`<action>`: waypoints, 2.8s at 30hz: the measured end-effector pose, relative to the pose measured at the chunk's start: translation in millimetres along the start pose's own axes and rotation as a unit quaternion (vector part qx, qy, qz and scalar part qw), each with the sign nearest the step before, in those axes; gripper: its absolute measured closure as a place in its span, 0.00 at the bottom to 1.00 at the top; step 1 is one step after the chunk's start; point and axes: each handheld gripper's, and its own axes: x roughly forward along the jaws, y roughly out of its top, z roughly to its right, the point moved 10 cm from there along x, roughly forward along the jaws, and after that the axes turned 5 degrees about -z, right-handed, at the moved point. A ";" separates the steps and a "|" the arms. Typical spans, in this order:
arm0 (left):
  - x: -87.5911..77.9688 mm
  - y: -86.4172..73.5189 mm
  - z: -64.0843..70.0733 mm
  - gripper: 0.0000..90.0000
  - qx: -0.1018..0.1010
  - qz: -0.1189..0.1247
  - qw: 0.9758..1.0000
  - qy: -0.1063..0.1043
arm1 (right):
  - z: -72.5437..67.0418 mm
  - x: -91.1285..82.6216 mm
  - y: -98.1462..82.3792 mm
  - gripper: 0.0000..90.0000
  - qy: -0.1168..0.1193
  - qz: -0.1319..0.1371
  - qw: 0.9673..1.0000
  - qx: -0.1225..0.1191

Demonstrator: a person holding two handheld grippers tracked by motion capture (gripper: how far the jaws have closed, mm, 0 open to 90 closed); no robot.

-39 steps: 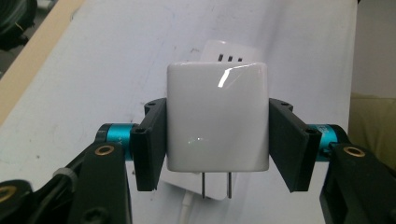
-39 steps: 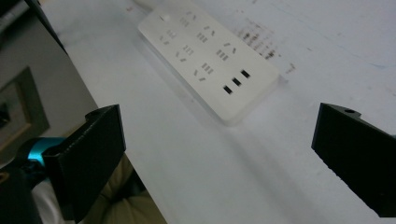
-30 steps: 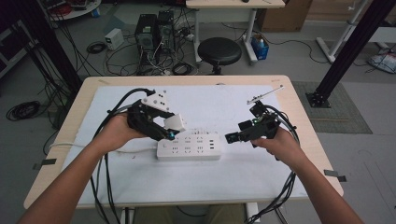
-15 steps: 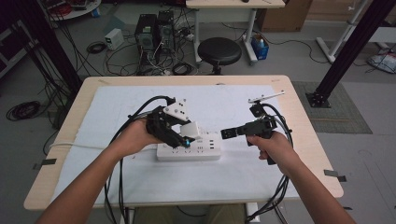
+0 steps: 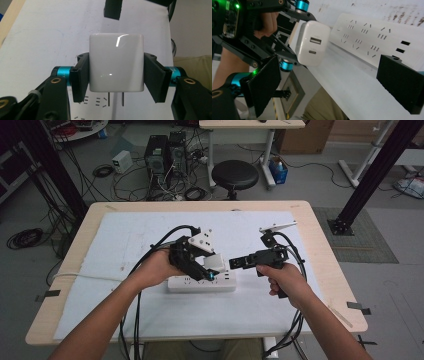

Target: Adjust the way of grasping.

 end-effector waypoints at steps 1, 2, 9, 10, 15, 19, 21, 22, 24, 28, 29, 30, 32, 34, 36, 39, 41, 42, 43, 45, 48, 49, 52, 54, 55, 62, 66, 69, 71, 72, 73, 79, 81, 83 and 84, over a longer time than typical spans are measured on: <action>0.0 0.0 0.0 0.47 0.000 0.000 1.000 0.000 | -0.2 0.5 0.4 0.08 0.005 0.001 1.000 0.002; 1.0 0.6 0.3 0.47 0.002 -0.001 1.000 -0.001 | 0.1 0.9 0.7 0.09 0.007 0.001 1.000 0.006; 8.7 6.0 4.1 0.47 0.007 0.002 1.000 -0.006 | 1.4 6.2 0.9 0.17 0.029 -0.001 0.999 0.019; 9.1 6.6 4.2 0.47 0.009 0.003 1.000 -0.006 | 1.7 7.5 0.8 0.18 0.032 -0.002 0.999 0.020; 12.5 11.8 8.5 0.47 0.015 0.008 1.000 -0.009 | 0.3 14.1 1.1 0.30 0.054 -0.008 0.998 0.027; 12.8 12.5 9.0 0.47 0.018 0.009 1.000 -0.008 | 2.1 17.0 1.1 0.37 0.059 -0.015 0.997 0.038; 12.9 13.0 9.1 0.47 0.017 0.011 1.000 -0.009 | 2.4 18.5 0.9 0.39 0.067 -0.017 0.997 0.042; 12.7 13.2 8.8 0.47 0.020 0.011 1.000 -0.008 | 2.5 19.2 1.3 0.41 0.068 -0.015 0.997 0.045; 13.1 13.6 9.8 0.47 0.022 0.010 1.000 -0.010 | 2.5 19.9 1.7 0.43 0.076 -0.014 0.996 0.047; 14.7 15.3 11.6 0.47 0.029 0.013 0.999 -0.010 | 2.9 21.8 1.5 0.47 0.083 -0.014 0.995 0.049; 14.7 15.1 11.5 0.47 0.033 0.011 0.999 -0.008 | 2.9 22.2 1.3 0.49 0.082 -0.013 0.995 0.048; 14.9 15.5 11.6 0.47 0.034 0.012 0.999 -0.008 | 2.7 22.2 0.7 0.50 0.084 -0.013 0.995 0.045; 15.6 16.1 11.9 0.47 0.036 0.014 0.999 -0.007 | 2.1 22.2 0.7 0.55 0.088 -0.012 0.995 0.043; 15.9 16.1 12.0 0.47 0.041 0.012 0.999 -0.007 | 0.6 21.5 0.9 0.62 0.095 -0.009 0.995 0.038; 16.9 16.1 12.7 0.47 0.056 0.009 0.998 0.005 | 0.0 21.5 0.3 0.64 0.097 -0.013 0.994 0.039; 18.3 16.2 12.4 0.47 0.064 0.006 0.998 0.019 | 1.6 21.4 0.1 0.67 0.111 -0.009 0.993 0.046; 20.0 16.2 11.2 0.47 0.066 0.003 0.997 0.032 | 2.9 21.5 1.3 0.68 0.111 0.003 0.993 0.044; 20.5 16.2 10.5 0.46 0.066 0.002 0.997 0.035 | 3.2 21.6 2.5 0.69 0.108 0.011 0.993 0.037; 20.3 16.0 9.0 0.46 0.058 -0.001 0.998 0.036 | 3.7 21.2 2.9 0.69 0.102 0.015 0.994 0.029; 19.6 15.8 6.4 0.35 0.045 0.000 0.998 0.039 | 5.0 20.6 3.4 0.69 0.093 0.020 0.995 0.019; 12.5 11.2 -1.3 0.31 0.011 0.008 0.999 0.044 | 17.6 10.7 3.3 0.69 0.049 0.040 0.998 -0.012; 9.6 8.3 -3.4 0.31 0.006 0.010 0.999 0.044 | 17.6 10.7 3.3 0.69 0.049 0.040 0.998 -0.012; 2.1 -12.5 -11.3 0.29 -0.030 -0.007 0.999 0.043 | 31.0 -7.1 3.0 0.69 -0.015 0.056 0.997 -0.056; -0.2 -27.0 -12.8 0.27 -0.060 -0.022 0.998 0.021 | 38.0 -14.7 0.9 0.69 -0.064 0.050 0.993 -0.082; -1.2 -35.2 -11.4 0.27 -0.072 -0.035 0.997 -0.005 | 41.2 -17.9 -0.1 0.69 -0.089 0.043 0.990 -0.096; -20.1 -89.2 -23.5 0.24 -0.135 -0.117 0.984 -0.019 | 56.8 -37.2 -2.5 0.69 -0.235 -0.024 0.954 -0.186; -40.9 -115.4 -37.4 0.24 -0.186 -0.149 0.971 0.016 | 61.3 -53.0 -1.1 0.69 -0.277 -0.047 0.936 -0.212; -57.1 -128.7 -45.8 0.24 -0.192 -0.156 0.968 0.036 | 62.5 -64.2 0.5 0.69 -0.293 -0.061 0.928 -0.223; -68.7 -137.1 -50.0 0.24 -0.188 -0.168 0.967 0.041 | 63.4 -70.5 1.3 0.69 -0.304 -0.074 0.921 -0.232; -72.3 -139.8 -50.8 0.24 -0.191 -0.168 0.966 0.044 | 64.0 -73.3 1.4 0.69 -0.308 -0.081 0.919 -0.235; -76.4 -142.9 -51.6 0.24 -0.186 -0.171 0.967 0.043 | 64.8 -75.9 1.7 0.69 -0.312 -0.089 0.915 -0.240; -90.3 -155.6 -55.2 0.24 -0.183 -0.177 0.965 0.065 | 67.1 -87.8 2.3 0.69 -0.334 -0.118 0.901 -0.251; -93.5 -162.5 -51.6 0.24 -0.184 -0.187 0.963 0.058 | 68.1 -92.3 0.6 0.69 -0.349 -0.142 0.888 -0.264; -95.3 -164.7 -49.6 0.24 -0.179 -0.186 0.965 0.053 | 68.5 -94.6 -2.8 0.69 -0.365 -0.163 0.875 -0.273; -94.7 -164.4 -49.2 0.24 -0.183 -0.178 0.965 0.055 | 69.1 -95.8 -3.7 0.69 -0.369 -0.171 0.871 -0.276</action>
